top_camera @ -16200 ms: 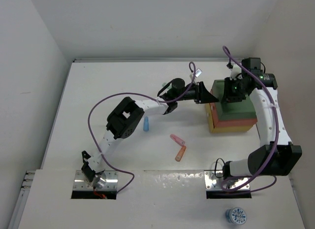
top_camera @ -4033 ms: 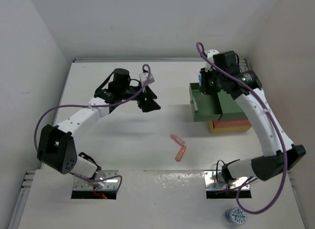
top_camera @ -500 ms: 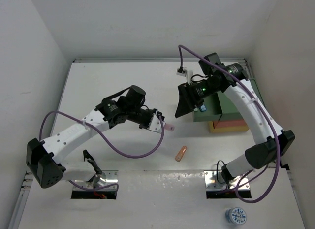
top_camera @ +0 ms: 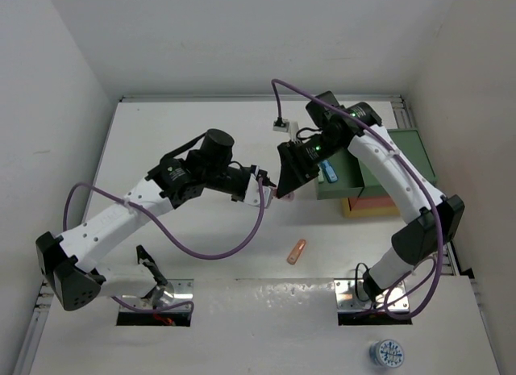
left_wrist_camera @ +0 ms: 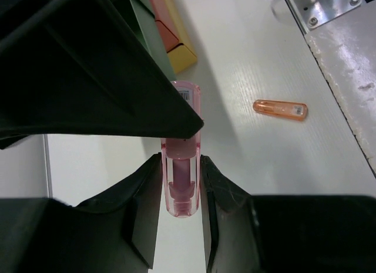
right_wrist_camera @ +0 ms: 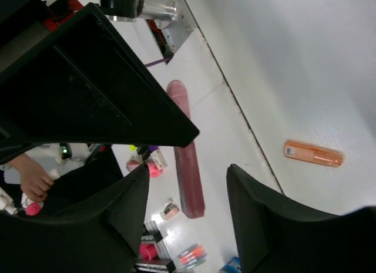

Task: Sort the stationery into containers
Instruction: Pick up the stationery from the center of the board, then place the stationery in the drawer.

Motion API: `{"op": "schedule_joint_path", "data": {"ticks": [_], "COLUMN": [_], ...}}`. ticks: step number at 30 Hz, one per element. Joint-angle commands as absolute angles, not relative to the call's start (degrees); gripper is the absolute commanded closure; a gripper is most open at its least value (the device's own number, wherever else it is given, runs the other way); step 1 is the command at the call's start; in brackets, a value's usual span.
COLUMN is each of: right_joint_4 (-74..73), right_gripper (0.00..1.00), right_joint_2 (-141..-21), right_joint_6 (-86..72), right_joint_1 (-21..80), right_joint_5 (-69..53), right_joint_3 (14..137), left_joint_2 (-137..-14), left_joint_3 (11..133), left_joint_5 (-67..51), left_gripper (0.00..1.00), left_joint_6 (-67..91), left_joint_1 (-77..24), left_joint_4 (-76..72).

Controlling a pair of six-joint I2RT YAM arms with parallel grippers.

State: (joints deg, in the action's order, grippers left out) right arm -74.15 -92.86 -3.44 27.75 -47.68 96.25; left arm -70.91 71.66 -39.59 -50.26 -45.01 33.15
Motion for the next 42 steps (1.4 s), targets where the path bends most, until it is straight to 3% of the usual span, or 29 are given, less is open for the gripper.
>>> {"op": "schedule_joint_path", "data": {"ticks": [1, 3, 6, 7, 8, 9, 10, 13, 15, 17, 22, 23, 24, 29, 34, 37, 39, 41, 42], "right_joint_4": [-73.30, -73.04, -72.86, -72.86, -72.77, -72.86, -73.04, -73.39, -74.53, -75.76, -71.03, -69.19, -65.86, -55.91, -51.51, -49.75, -49.66, -49.22, -49.04], "right_gripper": [0.47, 0.52, 0.68, 0.83, 0.91, 0.97, 1.00, 1.00, 1.00, 1.00, 1.00, 1.00, 1.00, 1.00, 1.00, 1.00, 0.89, 0.66, 0.61], "right_joint_2": [-92.64, -92.55, -92.29, -92.02, -91.93, -91.67, -91.50, -90.53, -89.91, -89.12, -83.52, -82.28, -80.96, -74.62, -75.14, -76.37, -77.08, -77.17, -76.99], "right_joint_6": [-3.95, -4.22, -4.22, -4.13, -4.13, -3.87, -3.43, -3.08, -3.25, -3.25, -6.05, -6.93, -7.47, -10.98, -12.92, -14.24, -14.85, -15.03, -15.20], "right_joint_1": [28.48, 28.65, 28.92, 29.00, 29.00, 29.00, 28.92, 28.13, 26.12, 23.22, 15.93, 15.30, 15.12, 14.76, 16.43, 17.05, 17.14, 17.49, 17.84], "right_joint_5": [-50.89, -51.41, -51.85, -51.77, -51.59, -50.90, -50.45, -48.78, -46.51, -41.87, -28.41, -25.26, -20.27, -7.05, 4.72, 7.90, 8.26, 8.00, 8.00], "right_joint_3": [98.87, 98.79, 98.35, 98.00, 97.82, 97.74, 97.82, 98.08, 99.66, 100.98, 97.48, 93.90, 92.30, 82.36, 78.58, 77.61, 77.43, 76.91, 76.64], "left_joint_2": [-69.61, -69.70, -69.87, -69.87, -69.96, -69.87, -69.87, -69.35, -69.00, -68.47, -66.01, -64.53, -63.90, -61.79, -64.24, -65.12, -65.04, -64.69, -64.60], "left_joint_3": [74.00, 74.00, 74.09, 74.00, 74.00, 73.74, 73.48, 71.90, 71.46, 70.85, 66.63, 65.14, 61.30, 52.04, 49.32, 48.52, 47.73, 46.50, 46.15], "left_joint_5": [-40.34, -40.25, -39.73, -39.38, -38.59, -37.89, -36.84, -31.92, -29.10, -25.77, -25.82, -26.01, -26.02, -19.71, -9.07, -10.45, -11.77, -12.92, -12.22], "left_gripper": [0.76, 0.76, 0.76, 0.73, 0.71, 0.68, 0.55, 0.34, 0.26, 0.21, 0.19, 0.06, 0.00, 0.00, 0.00, 0.00, 0.00, 0.00, 0.00], "left_joint_6": [-50.01, -50.18, -50.10, -50.10, -49.84, -49.05, -46.35, -40.27, -37.28, -34.04, -26.99, -24.55, -22.96, -5.39, 4.73, 6.06, 7.29, 7.99, 8.52], "left_joint_1": [-45.53, -45.62, -45.62, -45.62, -45.62, -45.62, -45.62, -45.53, -45.09, -44.39, -42.28, -42.62, -43.50, -44.91, -47.10, -48.34, -48.78, -48.69, -48.78], "left_joint_4": [31.02, 30.85, 30.59, 30.32, 30.15, 28.93, 28.13, 23.92, 22.51, 21.19, 16.36, 15.39, 13.90, 3.26, 3.51, 4.48, 4.05, 3.78, 3.52]}}
